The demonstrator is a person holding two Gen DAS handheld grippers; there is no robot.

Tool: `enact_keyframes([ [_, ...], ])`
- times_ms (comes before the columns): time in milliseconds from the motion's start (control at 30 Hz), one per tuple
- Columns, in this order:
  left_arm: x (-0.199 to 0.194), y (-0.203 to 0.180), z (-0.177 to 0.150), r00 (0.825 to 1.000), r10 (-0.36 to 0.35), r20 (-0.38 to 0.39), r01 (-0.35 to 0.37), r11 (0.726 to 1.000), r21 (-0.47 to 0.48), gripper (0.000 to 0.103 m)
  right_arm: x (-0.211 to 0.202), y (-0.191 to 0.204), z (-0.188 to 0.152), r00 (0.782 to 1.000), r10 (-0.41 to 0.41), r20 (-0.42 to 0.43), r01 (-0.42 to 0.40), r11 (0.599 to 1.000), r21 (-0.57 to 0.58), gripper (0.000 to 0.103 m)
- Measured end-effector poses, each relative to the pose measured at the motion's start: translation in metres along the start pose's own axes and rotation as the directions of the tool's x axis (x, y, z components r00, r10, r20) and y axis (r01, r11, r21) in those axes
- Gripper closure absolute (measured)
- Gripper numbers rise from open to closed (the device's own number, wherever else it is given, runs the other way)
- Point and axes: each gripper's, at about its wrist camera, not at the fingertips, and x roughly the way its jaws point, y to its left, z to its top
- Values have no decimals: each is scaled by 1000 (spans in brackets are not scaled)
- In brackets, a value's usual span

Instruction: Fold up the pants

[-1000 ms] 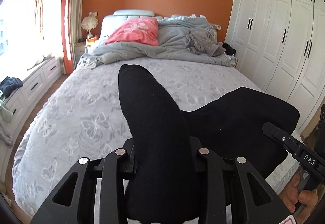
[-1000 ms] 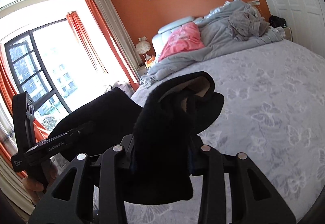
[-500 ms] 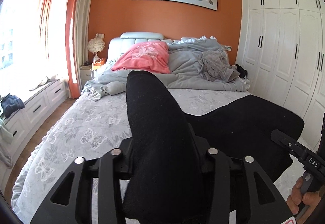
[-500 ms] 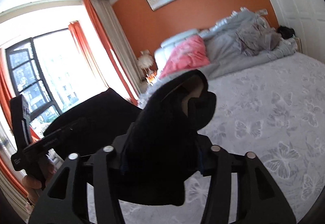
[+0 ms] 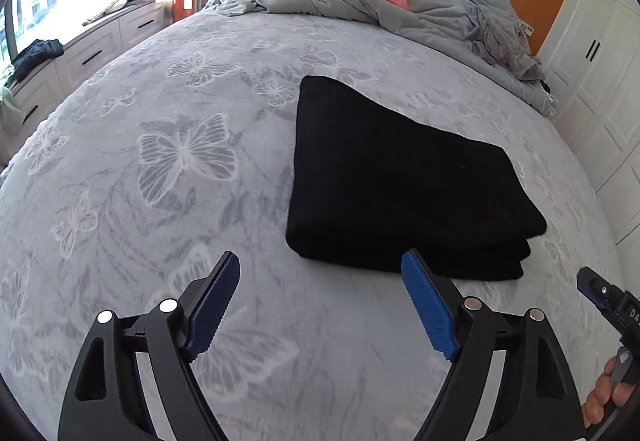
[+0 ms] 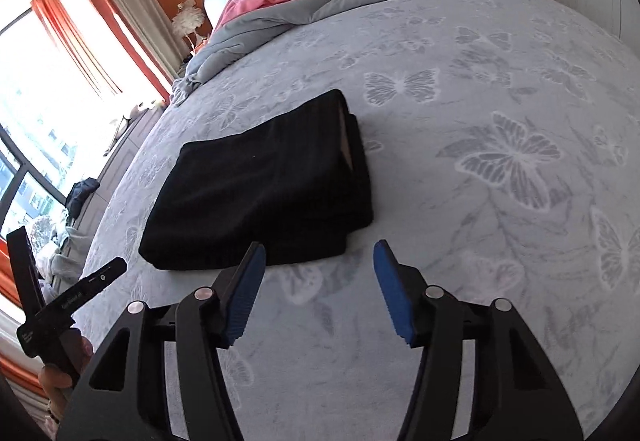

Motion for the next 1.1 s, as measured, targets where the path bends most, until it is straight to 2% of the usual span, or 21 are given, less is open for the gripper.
enact_keyframes([
  [100,-8,-17,-22,1000,21,-9,-21,999,45,23,-15,26,-19,997,-47,68,51,997,-58,48],
  [167,-10,-23,-36,1000,-3,27,1,997,81,23,-15,31,-32,991,-97,93,103,993,-61,46],
  [233,-8,-25,-47,995,24,100,-35,994,105,23,-4,27,-45,992,-110,68,113,993,-44,46],
  [267,-6,-25,-50,992,51,117,-64,992,107,23,2,26,-47,990,-131,62,134,990,-48,46],
  [300,-4,-28,-52,992,48,113,-61,991,119,23,5,29,-50,984,-164,68,169,982,-80,46],
  [400,1,-26,-52,996,-58,62,52,994,92,23,5,35,-56,970,-213,117,229,962,-146,44],
  [500,3,-19,-54,995,-68,70,64,996,62,23,1,35,-62,977,-167,134,185,973,-136,39],
  [567,1,-14,-53,993,-81,86,78,996,39,23,1,35,-66,976,-168,137,187,972,-139,36],
  [667,-1,-8,-54,993,-62,104,60,998,23,24,5,30,-71,981,-156,116,170,978,-123,36],
  [867,3,-15,-64,992,-10,129,-6,993,119,24,10,24,-80,976,-177,127,194,972,-136,36],
  [967,8,-25,-70,991,15,132,-41,980,194,24,16,28,-86,975,-187,123,205,967,-154,36],
  [1100,14,-29,-75,993,16,120,-42,974,222,24,22,33,-93,977,-180,115,197,967,-162,36],
])
